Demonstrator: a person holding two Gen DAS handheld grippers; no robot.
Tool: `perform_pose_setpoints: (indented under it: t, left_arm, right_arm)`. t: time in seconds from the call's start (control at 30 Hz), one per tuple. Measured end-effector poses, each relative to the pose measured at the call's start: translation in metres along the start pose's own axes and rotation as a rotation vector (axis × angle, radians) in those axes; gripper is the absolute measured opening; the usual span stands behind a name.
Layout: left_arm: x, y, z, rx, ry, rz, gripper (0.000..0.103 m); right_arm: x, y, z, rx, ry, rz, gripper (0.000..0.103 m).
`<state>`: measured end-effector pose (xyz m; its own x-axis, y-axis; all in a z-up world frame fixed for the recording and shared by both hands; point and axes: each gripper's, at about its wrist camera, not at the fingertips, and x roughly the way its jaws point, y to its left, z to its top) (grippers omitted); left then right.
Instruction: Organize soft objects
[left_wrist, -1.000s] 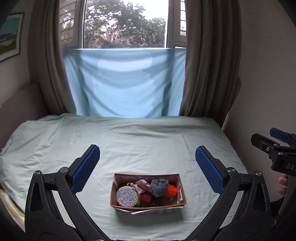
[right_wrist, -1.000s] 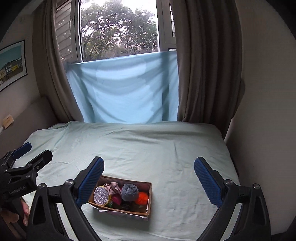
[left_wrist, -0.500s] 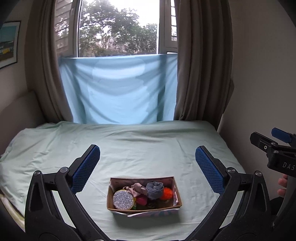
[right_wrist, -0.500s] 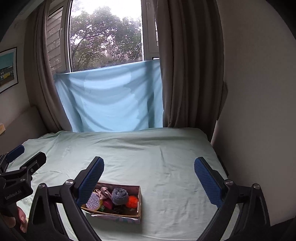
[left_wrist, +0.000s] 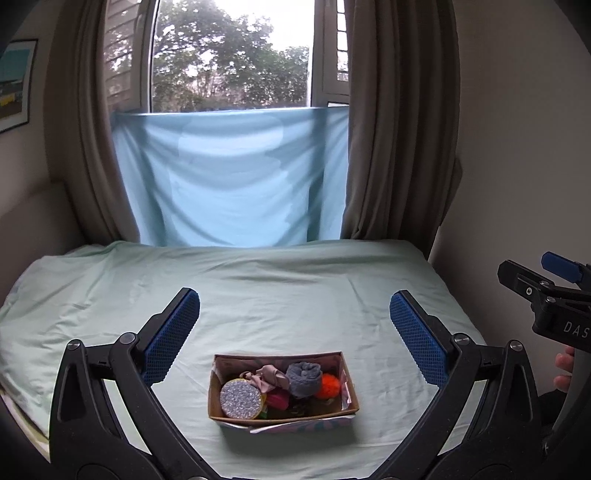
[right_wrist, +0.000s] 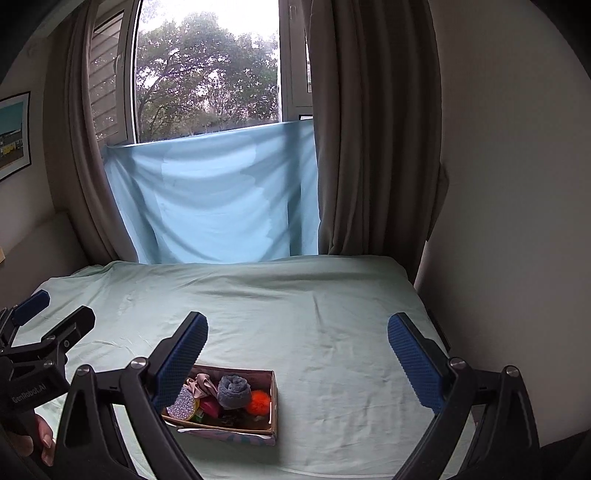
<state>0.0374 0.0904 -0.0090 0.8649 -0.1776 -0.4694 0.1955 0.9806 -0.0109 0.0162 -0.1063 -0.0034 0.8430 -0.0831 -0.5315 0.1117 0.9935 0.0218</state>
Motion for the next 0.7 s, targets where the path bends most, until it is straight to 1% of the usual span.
perform_pose_setpoints:
  t: [0.7]
  left_arm:
    - [0.0031,0.0005,0.0024,-0.005,0.001,-0.007,0.103]
  right_arm:
    - [0.0006,-0.0001,0.0031,0.010,-0.013,-0.016,0.097]
